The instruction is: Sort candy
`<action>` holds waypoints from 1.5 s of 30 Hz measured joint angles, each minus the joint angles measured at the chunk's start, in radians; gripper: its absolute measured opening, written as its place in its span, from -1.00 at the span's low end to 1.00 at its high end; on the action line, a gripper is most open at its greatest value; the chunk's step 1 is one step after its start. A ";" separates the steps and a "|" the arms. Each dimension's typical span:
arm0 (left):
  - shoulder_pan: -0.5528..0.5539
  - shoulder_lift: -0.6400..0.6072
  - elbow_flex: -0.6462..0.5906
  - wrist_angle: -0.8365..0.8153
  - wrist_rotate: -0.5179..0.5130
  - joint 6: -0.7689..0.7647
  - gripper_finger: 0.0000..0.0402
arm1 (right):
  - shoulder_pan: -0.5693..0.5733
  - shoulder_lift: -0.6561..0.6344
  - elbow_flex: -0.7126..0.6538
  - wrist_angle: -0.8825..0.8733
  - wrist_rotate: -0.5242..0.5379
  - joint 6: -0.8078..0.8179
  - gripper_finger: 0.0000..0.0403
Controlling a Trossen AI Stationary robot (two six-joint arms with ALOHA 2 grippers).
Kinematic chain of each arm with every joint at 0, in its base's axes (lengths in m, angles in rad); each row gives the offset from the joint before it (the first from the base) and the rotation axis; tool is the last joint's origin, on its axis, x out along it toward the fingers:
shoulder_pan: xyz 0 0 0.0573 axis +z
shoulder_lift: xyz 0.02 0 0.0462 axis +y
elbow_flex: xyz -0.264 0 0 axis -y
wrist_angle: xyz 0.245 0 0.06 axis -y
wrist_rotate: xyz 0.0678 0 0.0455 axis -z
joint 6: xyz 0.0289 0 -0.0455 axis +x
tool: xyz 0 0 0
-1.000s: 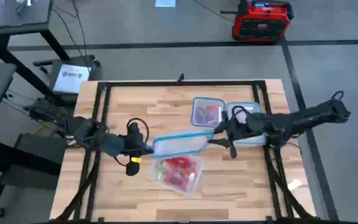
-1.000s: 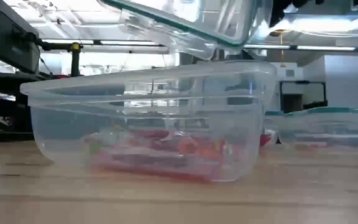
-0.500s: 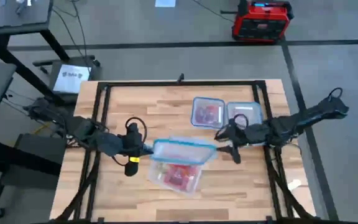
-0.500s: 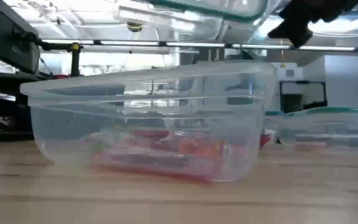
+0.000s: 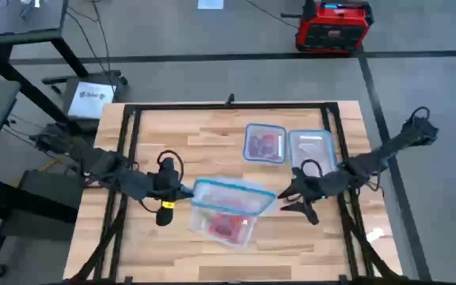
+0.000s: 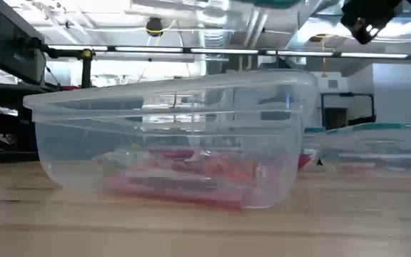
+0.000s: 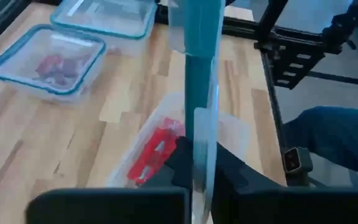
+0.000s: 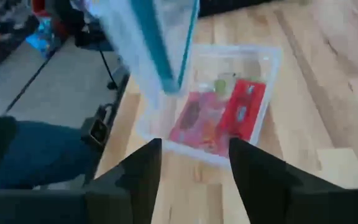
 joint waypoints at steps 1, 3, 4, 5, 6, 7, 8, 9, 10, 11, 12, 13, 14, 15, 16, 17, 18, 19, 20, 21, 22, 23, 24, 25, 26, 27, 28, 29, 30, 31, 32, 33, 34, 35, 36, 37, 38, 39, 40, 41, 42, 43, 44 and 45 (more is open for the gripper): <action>0.000 0.000 0.000 -0.001 0.000 0.001 -1.00 | 0.000 0.007 0.000 0.031 0.005 -0.011 -0.15; 0.000 0.000 0.000 0.001 -0.004 0.003 -1.00 | -0.003 0.031 0.000 0.095 0.010 -0.031 -0.15; 0.003 0.000 0.000 0.001 -0.005 0.003 -1.00 | -0.003 0.047 0.000 0.122 0.003 -0.040 -0.15; 0.006 0.000 0.000 0.001 -0.004 0.004 -1.00 | -0.003 0.065 0.000 0.149 -0.010 -0.043 -0.15; 0.009 0.000 0.000 0.001 -0.002 0.003 -1.00 | -0.003 0.081 0.000 0.165 -0.025 -0.044 -0.15; 0.011 0.000 0.000 0.000 -0.001 -0.001 -1.00 | -0.001 0.093 0.000 0.167 -0.037 -0.044 -0.15; 0.013 0.000 0.000 0.001 -0.001 -0.005 -1.00 | 0.002 0.104 0.000 0.167 -0.039 -0.044 -0.15; 0.012 0.000 0.000 0.001 -0.001 -0.006 -1.00 | 0.005 0.114 0.000 0.168 -0.038 -0.044 -0.15; 0.012 0.000 0.000 0.001 -0.002 -0.008 -1.00 | 0.007 0.123 0.000 0.174 -0.026 -0.043 -0.15; 0.013 0.000 0.000 0.001 -0.002 -0.008 -1.00 | 0.003 0.133 0.000 0.193 -0.001 -0.044 -0.15; 0.013 0.000 0.000 0.001 -0.002 -0.011 -1.00 | -0.003 0.143 -0.001 0.228 0.033 -0.040 -0.16; 0.013 0.000 0.000 0.001 -0.002 -0.013 -1.00 | -0.013 0.151 -0.001 0.265 0.058 -0.024 -0.16; 0.013 0.000 0.000 0.001 -0.002 -0.017 -1.00 | -0.024 0.159 -0.001 0.298 0.061 0.005 -0.19; 0.013 0.000 0.000 0.001 -0.003 -0.024 -1.00 | -0.035 0.166 -0.001 0.326 0.051 0.043 -0.23; 0.013 0.000 0.000 -0.001 -0.003 -0.037 -1.00 | -0.046 0.170 -0.001 0.340 0.020 0.087 -0.29; 0.013 0.000 0.000 -0.006 -0.002 -0.059 -1.00 | -0.057 0.176 0.000 0.349 -0.008 0.139 -0.39; 0.013 0.000 0.000 -0.013 -0.002 -0.089 -1.00 | -0.065 0.181 0.000 0.355 -0.018 0.186 -0.51; 0.013 0.000 0.000 -0.024 -0.002 -0.129 -1.00 | -0.066 0.184 -0.001 0.353 -0.023 0.224 -0.65; 0.014 0.000 0.000 -0.036 -0.001 -0.178 -1.00 | -0.063 0.191 -0.001 0.355 -0.023 0.247 -0.80; 0.016 0.000 0.000 -0.047 0.002 -0.231 -1.00 | -0.057 0.197 -0.001 0.363 -0.017 0.258 -0.90; 0.017 0.000 0.000 -0.061 0.004 -0.282 -1.00 | -0.047 0.201 0.000 0.370 0.002 0.273 -0.93; 0.017 0.001 0.000 -0.076 0.004 -0.325 -1.00 | -0.039 0.206 0.000 0.377 0.020 0.303 -0.93; 0.017 0.002 0.000 -0.094 0.004 -0.361 -1.00 | -0.037 0.208 0.000 0.382 0.022 0.332 -0.94; 0.017 0.002 0.000 -0.118 0.004 -0.396 -1.00 | -0.036 0.209 0.000 0.383 0.023 0.359 -0.96; 0.018 0.003 0.000 -0.143 0.004 -0.433 -1.00 | -0.032 0.210 0.000 0.383 0.027 0.388 -0.97; 0.018 0.003 0.000 -0.165 0.004 -0.466 -1.00 | -0.026 0.214 0.000 0.384 0.034 0.422 -0.97; 0.018 0.003 0.000 -0.183 0.010 -0.496 -1.00 | -0.020 0.220 0.001 0.388 0.037 0.455 -0.97; 0.018 0.003 0.000 -0.194 0.019 -0.521 -1.00 | -0.013 0.227 0.002 0.389 0.037 0.489 -0.97; 0.018 0.006 0.000 -0.198 0.033 -0.534 -1.00 | -0.006 0.233 0.002 0.389 0.036 0.521 -0.98; 0.019 0.012 0.000 -0.197 0.045 -0.539 -1.00 | 0.002 0.242 0.002 0.390 0.034 0.557 -0.98; 0.022 0.019 0.000 -0.200 0.054 -0.540 -1.00 | 0.009 0.254 0.003 0.391 0.034 0.593 -0.98; 0.024 0.029 0.000 -0.203 0.064 -0.543 -1.00 | 0.016 0.269 0.003 0.388 0.034 0.620 -0.98; 0.024 0.041 0.000 -0.207 0.071 -0.546 -1.00 | 0.021 0.286 0.002 0.387 0.035 0.639 -0.98; 0.026 0.056 0.000 -0.216 0.076 -0.546 -1.00 | 0.024 0.306 0.002 0.391 0.036 0.656 -0.98; 0.028 0.071 0.000 -0.229 0.088 -0.546 -1.00 | 0.026 0.329 0.001 0.405 0.032 0.676 -0.98; 0.032 0.088 0.000 -0.246 0.098 -0.548 -1.00 | 0.029 0.352 0.001 0.426 0.024 0.694 -0.99; 0.035 0.105 0.000 -0.271 0.108 -0.551 -1.00 | 0.035 0.378 0.000 0.452 0.021 0.707 -0.99; 0.037 0.123 0.000 -0.294 0.116 -0.557 -1.00 | 0.041 0.405 0.000 0.485 0.020 0.725 -0.99; 0.037 0.139 0.000 -0.311 0.118 -0.564 -1.00 | 0.048 0.430 0.000 0.518 0.017 0.748 -0.99; 0.038 0.152 0.000 -0.320 0.126 -0.569 -1.00 | 0.055 0.454 -0.001 0.553 0.011 0.770 -0.99; 0.038 0.162 0.000 -0.315 0.150 -0.568 -1.00 | 0.061 0.476 -0.002 0.594 -0.007 0.793 -0.99; 0.037 0.166 0.000 -0.301 0.181 -0.559 -1.00 | 0.070 0.495 -0.002 0.636 -0.024 0.819 -0.99; 0.037 0.169 0.000 -0.284 0.217 -0.548 -1.00 | 0.080 0.510 -0.002 0.668 -0.038 0.845 -0.99; 0.037 0.172 0.002 -0.272 0.247 -0.539 -1.00 | 0.089 0.526 -0.002 0.694 -0.044 0.872 -0.99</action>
